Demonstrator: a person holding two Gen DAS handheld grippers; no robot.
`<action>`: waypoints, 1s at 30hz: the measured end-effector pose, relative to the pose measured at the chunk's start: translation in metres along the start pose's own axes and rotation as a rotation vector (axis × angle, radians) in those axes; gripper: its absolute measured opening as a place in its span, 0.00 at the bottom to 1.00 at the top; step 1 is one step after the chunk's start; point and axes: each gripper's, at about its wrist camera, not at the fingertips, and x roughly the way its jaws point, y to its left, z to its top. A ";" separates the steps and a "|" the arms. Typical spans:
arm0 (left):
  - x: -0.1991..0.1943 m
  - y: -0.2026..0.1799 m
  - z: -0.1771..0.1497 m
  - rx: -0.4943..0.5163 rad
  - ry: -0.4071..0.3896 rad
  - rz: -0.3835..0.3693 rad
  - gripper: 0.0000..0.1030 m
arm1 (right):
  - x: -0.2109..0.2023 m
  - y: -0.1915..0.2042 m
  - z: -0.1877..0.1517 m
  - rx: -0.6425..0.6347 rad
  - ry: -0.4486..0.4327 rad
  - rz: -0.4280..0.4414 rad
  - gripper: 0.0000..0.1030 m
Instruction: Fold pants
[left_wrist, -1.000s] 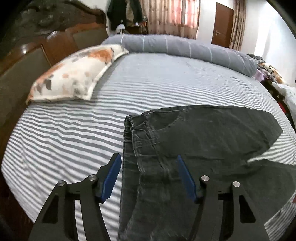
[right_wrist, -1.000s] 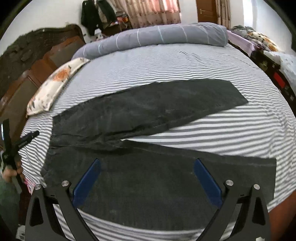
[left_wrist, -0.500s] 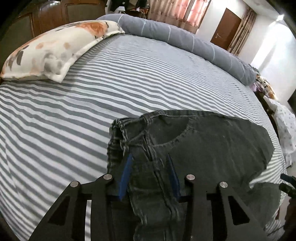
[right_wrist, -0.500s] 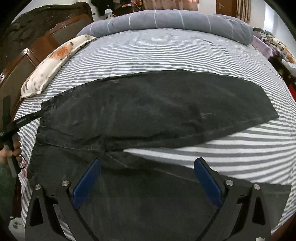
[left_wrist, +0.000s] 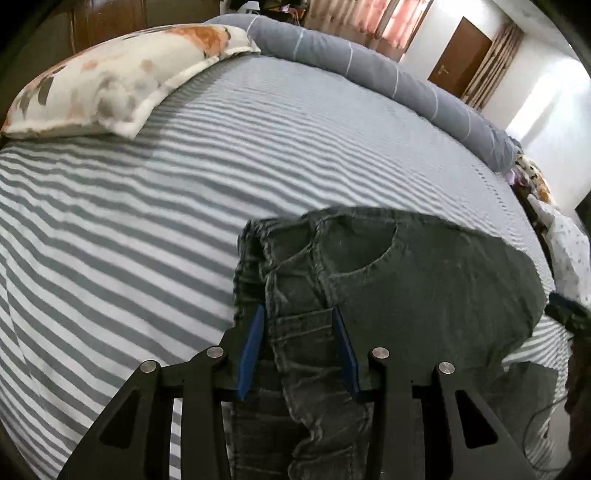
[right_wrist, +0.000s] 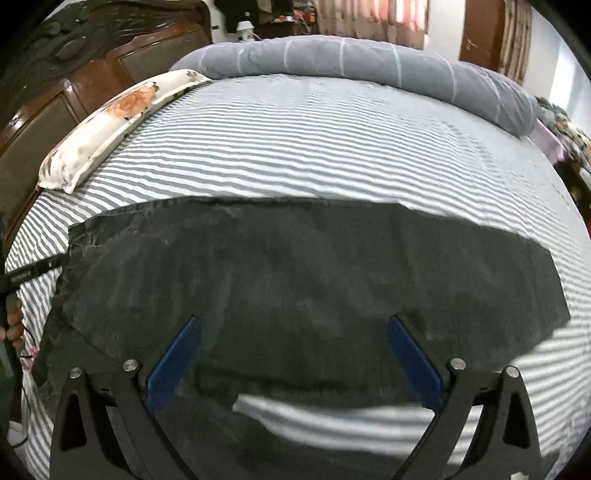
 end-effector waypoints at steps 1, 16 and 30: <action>0.003 -0.001 -0.002 0.006 0.007 0.007 0.38 | 0.004 0.002 0.005 -0.015 -0.003 0.009 0.97; 0.032 -0.004 0.034 -0.035 -0.020 -0.076 0.39 | 0.073 -0.003 0.099 -0.149 0.025 0.097 0.97; 0.015 -0.002 0.032 -0.101 -0.207 -0.072 0.05 | 0.125 -0.014 0.125 -0.314 0.172 0.172 0.97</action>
